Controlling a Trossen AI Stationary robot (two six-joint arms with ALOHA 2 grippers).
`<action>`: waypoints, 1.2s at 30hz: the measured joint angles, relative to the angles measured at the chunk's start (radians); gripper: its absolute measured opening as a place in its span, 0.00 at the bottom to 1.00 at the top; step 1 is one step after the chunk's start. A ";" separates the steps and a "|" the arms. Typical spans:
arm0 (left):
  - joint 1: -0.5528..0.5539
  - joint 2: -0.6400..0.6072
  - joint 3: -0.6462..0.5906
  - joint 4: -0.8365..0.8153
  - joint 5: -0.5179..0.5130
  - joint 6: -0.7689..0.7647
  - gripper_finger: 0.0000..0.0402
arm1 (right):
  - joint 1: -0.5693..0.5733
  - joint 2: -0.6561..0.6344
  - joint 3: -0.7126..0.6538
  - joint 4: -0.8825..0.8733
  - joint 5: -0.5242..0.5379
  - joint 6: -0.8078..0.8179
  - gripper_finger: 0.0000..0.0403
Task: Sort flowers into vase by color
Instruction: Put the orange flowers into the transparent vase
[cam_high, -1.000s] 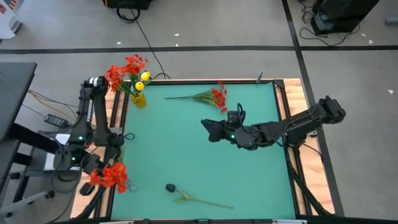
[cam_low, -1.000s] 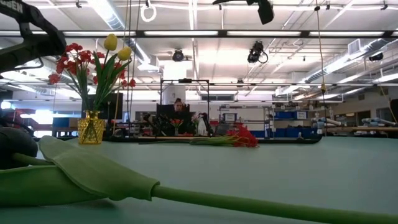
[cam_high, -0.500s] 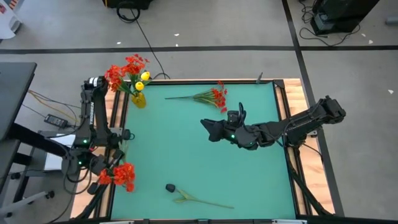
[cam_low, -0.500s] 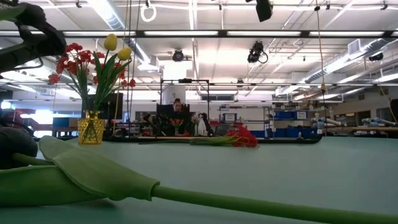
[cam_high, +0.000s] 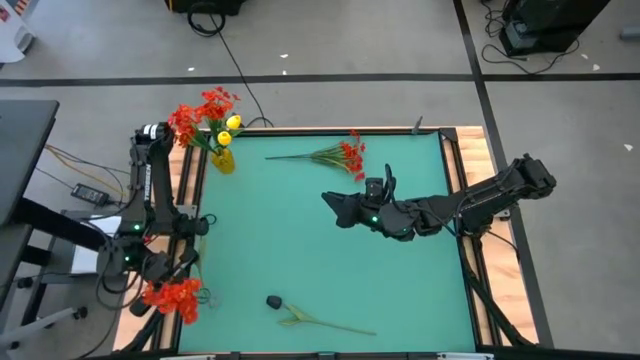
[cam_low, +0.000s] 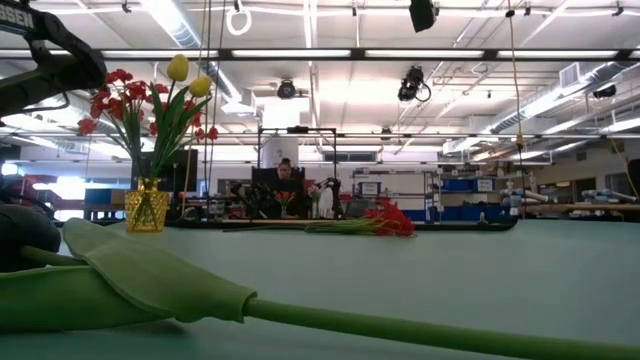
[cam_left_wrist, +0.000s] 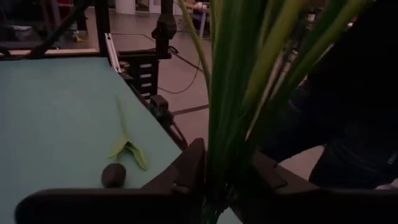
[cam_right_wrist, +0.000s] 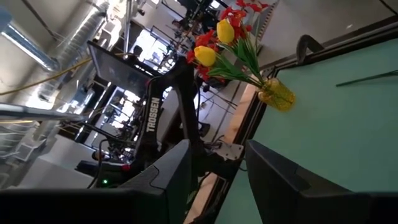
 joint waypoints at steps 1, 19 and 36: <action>0.000 0.000 0.000 0.010 0.000 -0.012 0.22 | 0.000 0.000 0.000 0.000 0.000 0.004 0.40; 0.000 0.001 0.264 -0.535 0.235 -0.150 0.66 | 0.001 0.000 0.000 0.021 -0.054 0.022 0.40; 0.030 0.000 0.739 -1.353 0.303 -0.630 0.53 | 0.015 -0.001 0.000 -0.290 -0.072 0.367 0.40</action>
